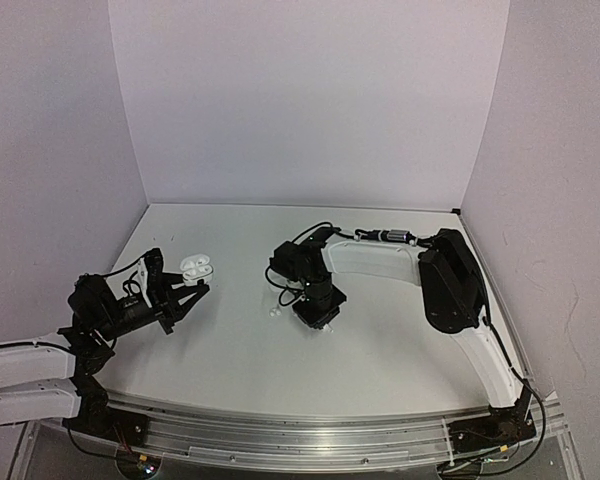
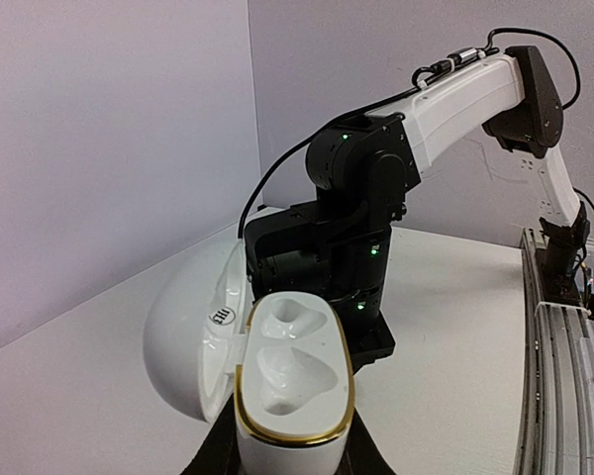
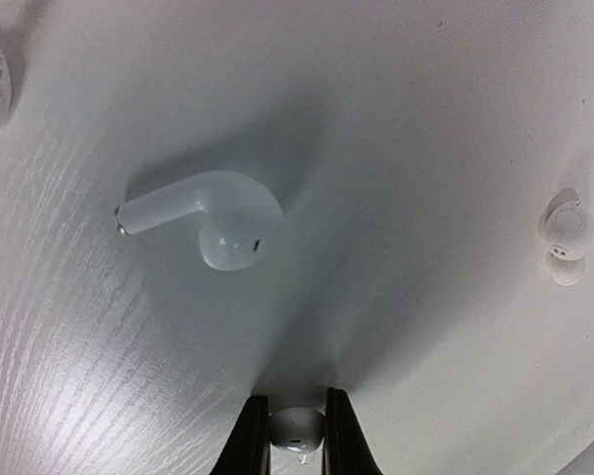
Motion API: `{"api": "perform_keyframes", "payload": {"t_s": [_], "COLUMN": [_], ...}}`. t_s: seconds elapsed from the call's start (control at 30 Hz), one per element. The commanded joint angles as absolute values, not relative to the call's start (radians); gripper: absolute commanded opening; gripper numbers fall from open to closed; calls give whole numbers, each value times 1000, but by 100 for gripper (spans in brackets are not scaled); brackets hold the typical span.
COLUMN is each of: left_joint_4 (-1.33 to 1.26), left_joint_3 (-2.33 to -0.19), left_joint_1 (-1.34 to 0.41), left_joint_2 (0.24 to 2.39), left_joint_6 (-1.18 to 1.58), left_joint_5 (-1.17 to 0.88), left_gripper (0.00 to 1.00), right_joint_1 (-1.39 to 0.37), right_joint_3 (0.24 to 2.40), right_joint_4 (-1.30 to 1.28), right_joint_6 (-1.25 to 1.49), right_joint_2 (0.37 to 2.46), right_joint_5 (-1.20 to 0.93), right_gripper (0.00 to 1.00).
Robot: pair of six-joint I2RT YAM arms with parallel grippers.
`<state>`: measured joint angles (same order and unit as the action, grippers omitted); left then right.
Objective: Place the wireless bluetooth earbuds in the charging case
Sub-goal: Pick up the right earbud from the center of the board.
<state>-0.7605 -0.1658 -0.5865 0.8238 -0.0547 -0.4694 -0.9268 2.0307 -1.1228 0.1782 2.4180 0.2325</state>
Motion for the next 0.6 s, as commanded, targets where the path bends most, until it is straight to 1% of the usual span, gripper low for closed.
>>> {"api": "perform_keyframes", "payload": {"t_s": [0.0,0.07,0.1,0.23,0.33,0.37,0.43,0.57], "left_joint_4": [-798,-797,-796,-789,-783,-781,-780,-792], "left_joint_3": [-172,-173,-174,-178,-184,-186,-190,-193], "left_joint_1": [-590,-591,-591,-591,-591,-591,-591,-591], "left_joint_2": [807,807,807,808,803,802,799,795], "left_joint_6": [-59,-58,-57,-57,-58,-59,-61,-64], "left_joint_5": [-471,-471,-468,-444,-402,-385,-355,-296], "left_gripper": [0,0,0,0,0,0,0,0], "right_joint_1": [-933,-934,-933,-933,-935,-937,-958,-1035], "right_joint_3": [2058,2085,2107,2212,2294,2289,2212,1983], "right_joint_4": [-1172,-1180,-1182,-1186,-1150,-1099,-956,-632], "right_joint_6": [192,204,215,288,418,453,542,638], "right_joint_2": [2425,2419,2414,2365,2293,2244,2133,1927], "right_joint_5": [243,243,241,237,239,246,285,375], "right_gripper": [6,1,0,0,0,0,0,0]}}
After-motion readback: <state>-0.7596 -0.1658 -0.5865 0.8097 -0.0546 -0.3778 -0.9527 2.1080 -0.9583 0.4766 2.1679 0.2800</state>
